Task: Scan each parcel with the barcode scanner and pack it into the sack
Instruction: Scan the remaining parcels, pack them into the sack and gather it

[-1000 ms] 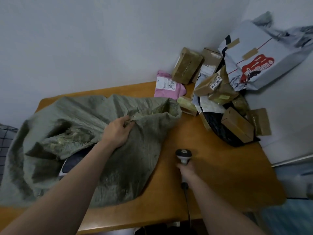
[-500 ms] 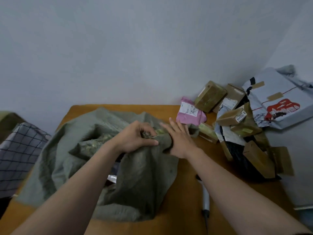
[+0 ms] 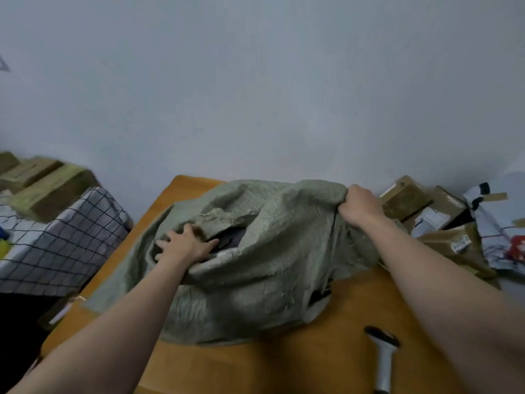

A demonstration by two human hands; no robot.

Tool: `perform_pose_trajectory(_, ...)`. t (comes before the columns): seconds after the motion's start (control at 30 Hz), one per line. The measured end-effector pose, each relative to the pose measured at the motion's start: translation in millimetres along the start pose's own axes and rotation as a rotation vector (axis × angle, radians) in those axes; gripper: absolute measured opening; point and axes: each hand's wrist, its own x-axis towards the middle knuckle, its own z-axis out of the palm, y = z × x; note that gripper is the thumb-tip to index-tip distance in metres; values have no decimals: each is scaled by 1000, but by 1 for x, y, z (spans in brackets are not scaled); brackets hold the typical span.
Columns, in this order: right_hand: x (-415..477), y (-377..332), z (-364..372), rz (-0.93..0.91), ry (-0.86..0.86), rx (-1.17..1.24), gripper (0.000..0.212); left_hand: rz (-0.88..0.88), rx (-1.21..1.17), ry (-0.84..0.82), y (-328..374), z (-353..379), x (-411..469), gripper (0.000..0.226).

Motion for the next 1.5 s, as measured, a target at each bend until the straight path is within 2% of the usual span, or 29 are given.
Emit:
perform_pose_trajectory(0.07,1,5,-4,32,4,-28,23,-35,-12,-11,-11,3,8,108)
perform_pose_trajectory(0.13,0,12,-5,63,-5,-41,22,-38,18,3,-21,4,16,104)
perform_pose_trajectory(0.2,-2,19,-4,105,-17,-52,24,3,27,-19,-31,0,22,86)
perform_pose_trajectory(0.37,-12,22,-14,100,-141,-63,33,131,1,-5,-29,-12,12,23)
perform_pose_trajectory(0.43,-16,15,-20,100,-165,-53,34,217,-169,9,-6,-35,-2,22)
perform_pose_trajectory(0.53,-17,-1,-32,146,-146,43,37,276,-761,114,48,-89,-41,35)
perform_pose_trajectory(0.6,-16,-12,-42,198,-103,207,38,386,-1058,88,88,-136,-75,40)
perform_pose_trajectory(0.63,-16,-17,-50,222,-81,315,38,498,-1102,42,106,-154,-91,41)
perform_pose_trajectory(0.67,-14,-24,-56,234,-71,437,36,614,-1089,2,118,-162,-97,45)
perform_pose_trajectory(0.73,-17,-40,-74,228,-91,704,31,782,-734,20,136,-160,-104,93)
perform_pose_trajectory(0.8,-24,-58,-92,129,-155,912,29,811,-379,90,152,-133,-112,136)
perform_pose_trajectory(0.83,-29,-65,-98,51,-199,994,32,835,-308,118,158,-117,-111,146)
perform_pose_trajectory(0.9,-37,-72,-103,-107,-283,1114,44,941,-310,141,166,-89,-108,142)
perform_pose_trajectory(1.0,-46,-65,-101,-252,-291,1122,50,1030,-449,17,165,-73,-87,98)
perform_pose_trajectory(1.03,-46,-56,-97,-264,-253,1050,55,1057,-441,21,163,-74,-81,83)
perform_pose_trajectory(1.1,-45,-36,-85,-231,-192,784,78,1105,-371,81,165,-85,-74,58)
perform_pose_trajectory(1.17,-50,-24,-68,-138,-263,636,98,1171,-267,144,173,-103,-70,39)
perform_pose_trajectory(1.2,-53,-23,-61,-103,-314,646,92,1212,-198,172,179,-116,-74,35)
perform_pose_trajectory(1.27,-50,-33,-62,-108,-371,709,46,1272,-67,245,197,-148,-82,38)
perform_pose_trajectory(1.3,-42,-42,-74,-116,-319,751,25,1285,-15,289,207,-169,-85,41)
perform_pose_trajectory(1.33,-32,-51,-93,-114,-235,817,16,1279,18,343,218,-193,-86,43)
perform_pose_trajectory(1.43,-10,-76,-181,-127,-9,973,18,1185,105,521,243,-266,-93,53)
perform_pose_trajectory(1.5,-8,-86,-228,-251,10,1039,27,1153,137,610,244,-293,-103,75)
